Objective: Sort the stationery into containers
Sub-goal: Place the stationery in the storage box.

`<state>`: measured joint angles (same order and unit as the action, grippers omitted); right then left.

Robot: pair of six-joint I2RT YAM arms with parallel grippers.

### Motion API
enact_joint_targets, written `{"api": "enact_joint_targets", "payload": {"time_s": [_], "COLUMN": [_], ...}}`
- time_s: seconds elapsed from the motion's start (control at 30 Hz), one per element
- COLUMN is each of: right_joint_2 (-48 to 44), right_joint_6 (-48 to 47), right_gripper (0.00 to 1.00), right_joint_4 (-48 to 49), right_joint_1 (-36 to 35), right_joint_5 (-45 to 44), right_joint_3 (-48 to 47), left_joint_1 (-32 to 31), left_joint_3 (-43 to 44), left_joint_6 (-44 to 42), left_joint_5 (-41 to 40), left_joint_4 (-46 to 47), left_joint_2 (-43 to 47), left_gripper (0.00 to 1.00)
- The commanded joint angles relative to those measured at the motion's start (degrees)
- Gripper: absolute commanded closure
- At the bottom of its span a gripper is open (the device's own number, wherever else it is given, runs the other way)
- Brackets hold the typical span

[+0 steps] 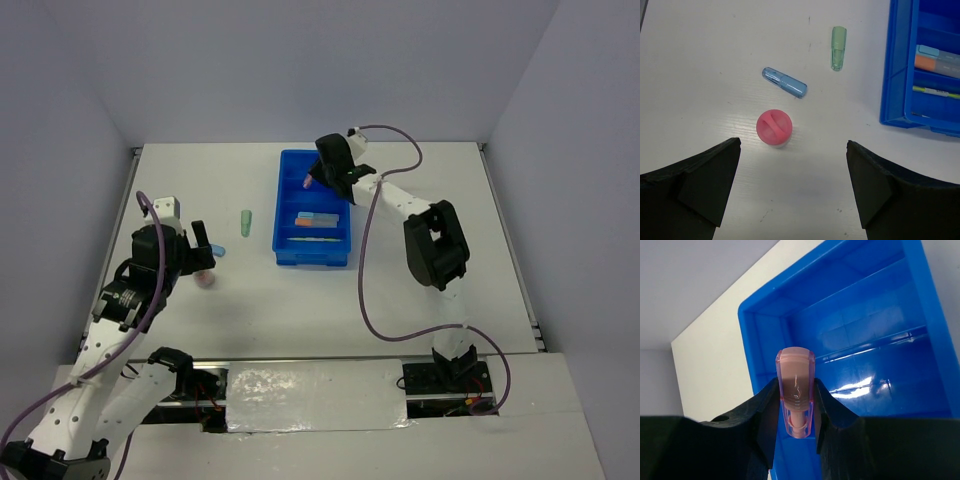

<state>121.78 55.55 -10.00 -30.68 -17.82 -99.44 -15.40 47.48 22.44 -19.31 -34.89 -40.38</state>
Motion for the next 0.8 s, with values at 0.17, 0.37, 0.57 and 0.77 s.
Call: {"api": "enact_joint_targets", "payload": {"time_s": [0.17, 0.37, 0.57, 0.77], "right_joint_2": [2.1, 2.9, 3.2, 3.0], "right_joint_6": [-1.2, 1.7, 7.5, 7.9], "right_gripper": [0.69, 0.65, 0.65, 0.63], "right_joint_4": [-0.2, -2.3, -7.0, -6.7], "right_joint_1": [-1.0, -1.1, -1.4, -1.6], "right_joint_5": [-2.0, -3.7, -9.7, -10.7], "right_joint_3": [-4.1, -4.4, -5.1, -3.8], "left_joint_1": [0.4, 0.4, 0.4, 0.4], "left_joint_3": [0.1, -0.1, -0.2, -0.2], "left_joint_6": [-1.3, -1.3, -1.5, -1.7], "left_joint_5": [1.2, 1.5, 1.9, 2.6], "left_joint_4": [2.5, 2.6, 2.8, 2.9], "left_joint_2": [1.2, 1.2, 1.5, 1.7], "left_gripper": [0.01, 0.01, 0.01, 0.01]}}
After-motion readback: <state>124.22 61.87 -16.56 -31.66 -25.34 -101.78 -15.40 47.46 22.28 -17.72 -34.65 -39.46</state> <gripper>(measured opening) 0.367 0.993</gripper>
